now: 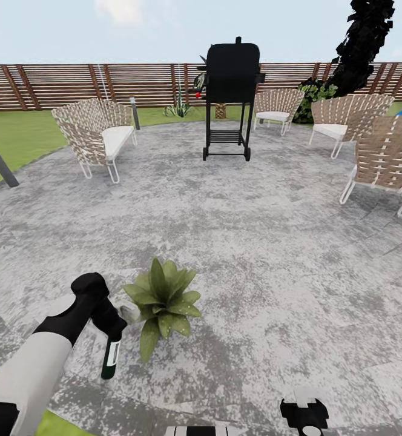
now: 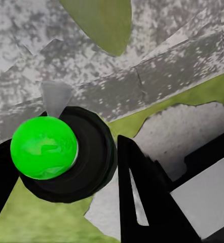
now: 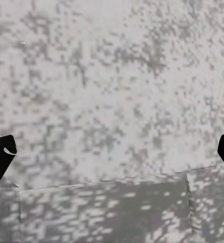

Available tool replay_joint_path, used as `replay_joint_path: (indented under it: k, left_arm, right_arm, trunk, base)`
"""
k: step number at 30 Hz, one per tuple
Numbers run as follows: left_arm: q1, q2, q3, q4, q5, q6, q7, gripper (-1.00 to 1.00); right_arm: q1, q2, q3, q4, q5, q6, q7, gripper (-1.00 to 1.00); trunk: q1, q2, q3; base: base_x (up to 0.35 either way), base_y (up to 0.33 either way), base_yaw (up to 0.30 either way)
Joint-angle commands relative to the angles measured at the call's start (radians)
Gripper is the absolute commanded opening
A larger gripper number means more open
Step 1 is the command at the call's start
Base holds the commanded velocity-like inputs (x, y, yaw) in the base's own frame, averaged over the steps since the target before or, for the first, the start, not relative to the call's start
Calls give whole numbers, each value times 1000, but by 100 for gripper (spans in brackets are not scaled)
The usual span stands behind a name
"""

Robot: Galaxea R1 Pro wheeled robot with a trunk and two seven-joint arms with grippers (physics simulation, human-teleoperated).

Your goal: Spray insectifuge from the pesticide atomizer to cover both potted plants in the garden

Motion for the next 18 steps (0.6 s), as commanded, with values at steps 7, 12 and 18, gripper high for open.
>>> replay_joint_path:
  k: [7, 12, 18]
  left_arm:
    - [3, 2, -2, -53, -8, 10, -10, -100]
    - [4, 0, -1, -53, -8, 11, -10, -100]
    - [4, -3, -1, -54, -8, 11, -10, -100]
  right_arm:
    - [-1, 0, -8, 3, 10, -4, -3, 100]
    - [-1, 0, -8, 2, 10, -4, -3, 100]
    - [-1, 0, -8, 3, 10, -4, -3, 100]
  trunk:
    - [0, 0, 0]
    - [0, 0, 2]
    - [0, 0, 2]
  base:
    - [2, 1, -56]
    - [0, 74, -202]
    - [-10, 281, -26]
